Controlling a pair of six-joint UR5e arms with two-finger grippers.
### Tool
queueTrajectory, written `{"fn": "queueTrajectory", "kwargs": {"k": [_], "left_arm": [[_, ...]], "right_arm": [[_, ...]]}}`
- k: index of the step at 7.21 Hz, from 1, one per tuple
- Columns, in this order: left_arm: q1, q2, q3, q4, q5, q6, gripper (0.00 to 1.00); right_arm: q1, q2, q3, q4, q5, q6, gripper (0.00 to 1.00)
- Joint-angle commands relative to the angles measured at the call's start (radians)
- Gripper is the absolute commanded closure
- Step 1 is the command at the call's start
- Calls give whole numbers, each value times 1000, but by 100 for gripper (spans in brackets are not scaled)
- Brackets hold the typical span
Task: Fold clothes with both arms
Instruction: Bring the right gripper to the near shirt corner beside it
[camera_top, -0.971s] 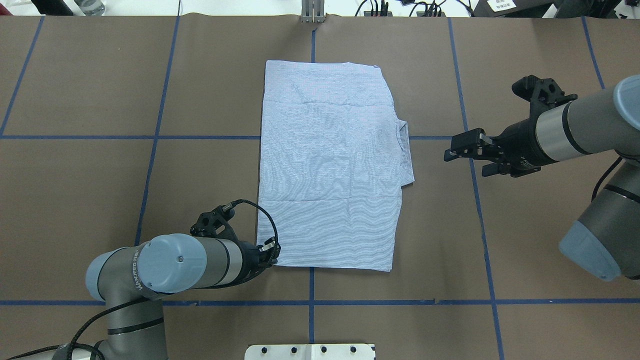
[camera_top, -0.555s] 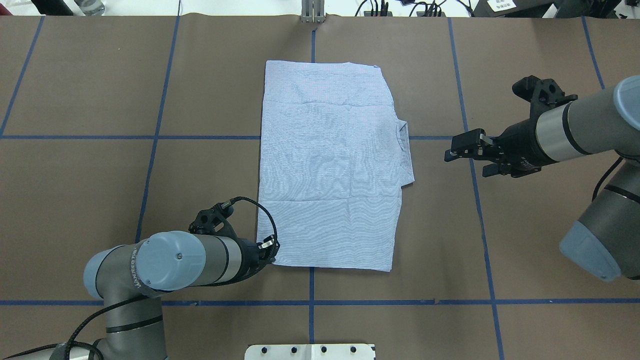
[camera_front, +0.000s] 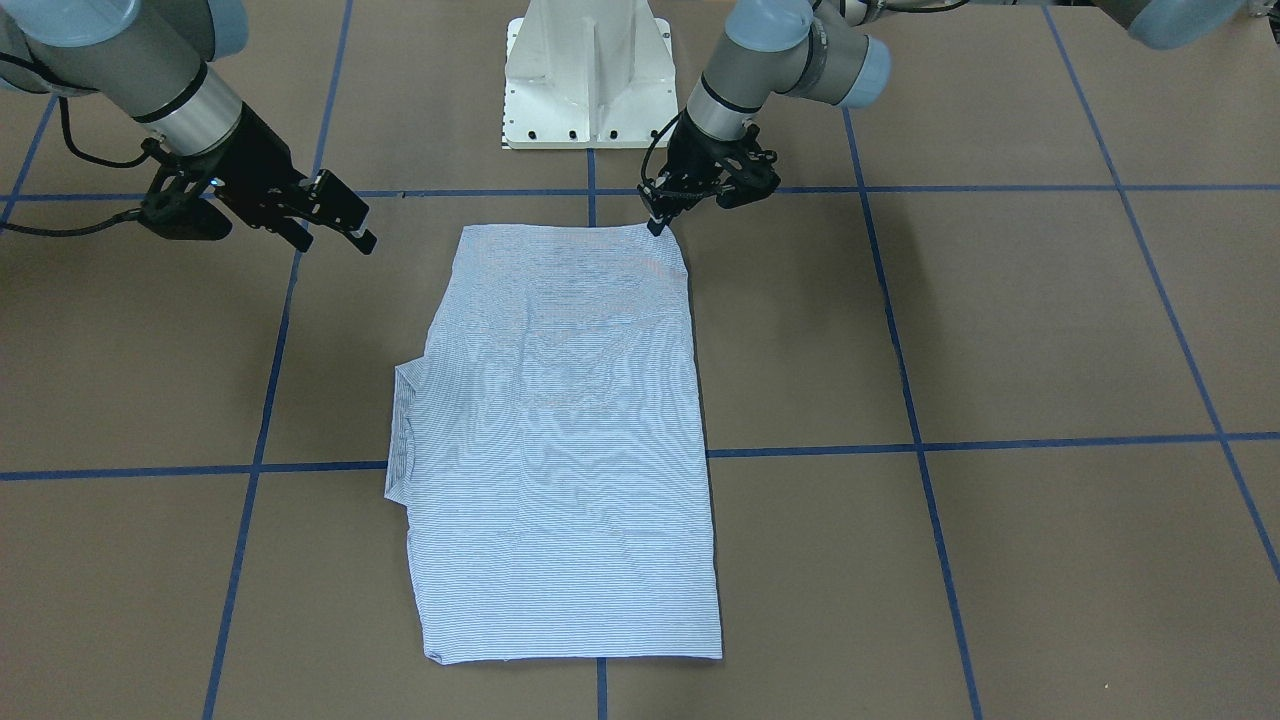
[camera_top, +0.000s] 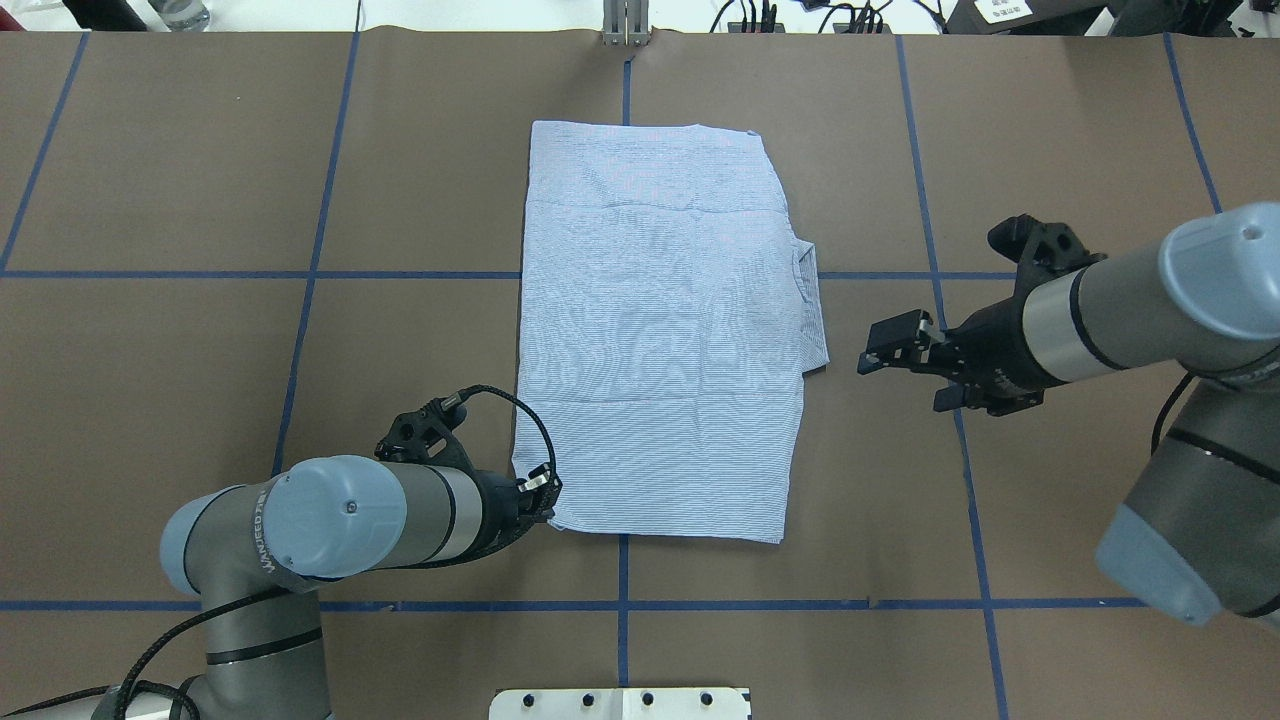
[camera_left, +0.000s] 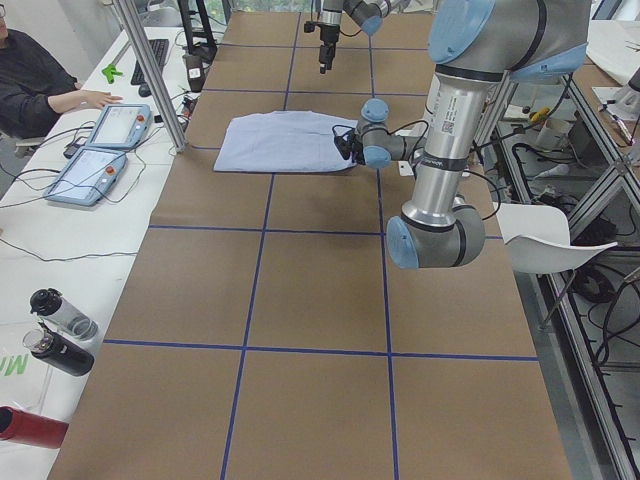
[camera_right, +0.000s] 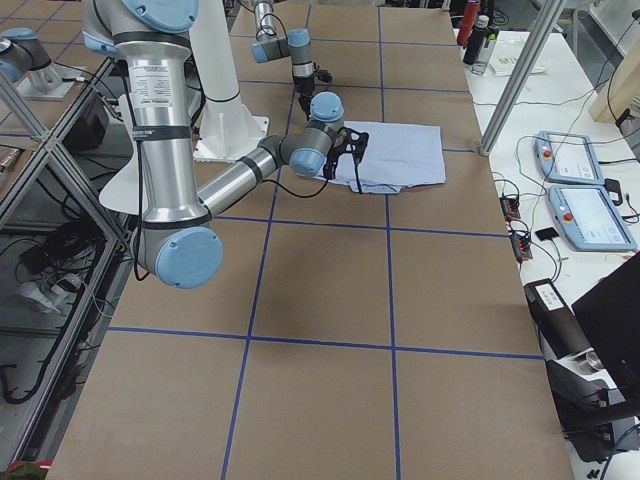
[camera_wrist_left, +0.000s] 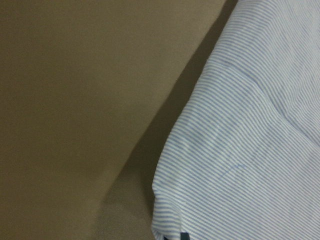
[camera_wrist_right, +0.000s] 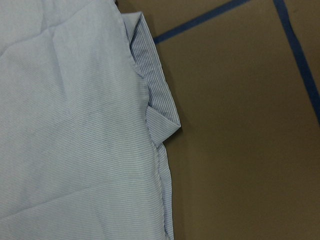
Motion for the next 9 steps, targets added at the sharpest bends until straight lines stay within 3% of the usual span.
{"fn": "queueTrajectory", "kwargs": {"k": [1, 2, 4, 5, 9], "left_arm": [[0, -3, -6, 3, -1, -7, 100], [1, -2, -6, 3, -1, -26, 100], [1, -3, -6, 3, -1, -28, 100], [0, -3, -6, 3, -1, -28, 100], [1, -3, -6, 3, -1, -28, 100]], "right_arm": [[-163, 10, 10, -26, -154, 196, 0], [-208, 66, 8, -130, -188, 279, 0], [-274, 281, -7, -479, -202, 341, 0], [-286, 324, -27, -529, -202, 370, 0], [-359, 328, -114, -521, -293, 381, 0]]}}
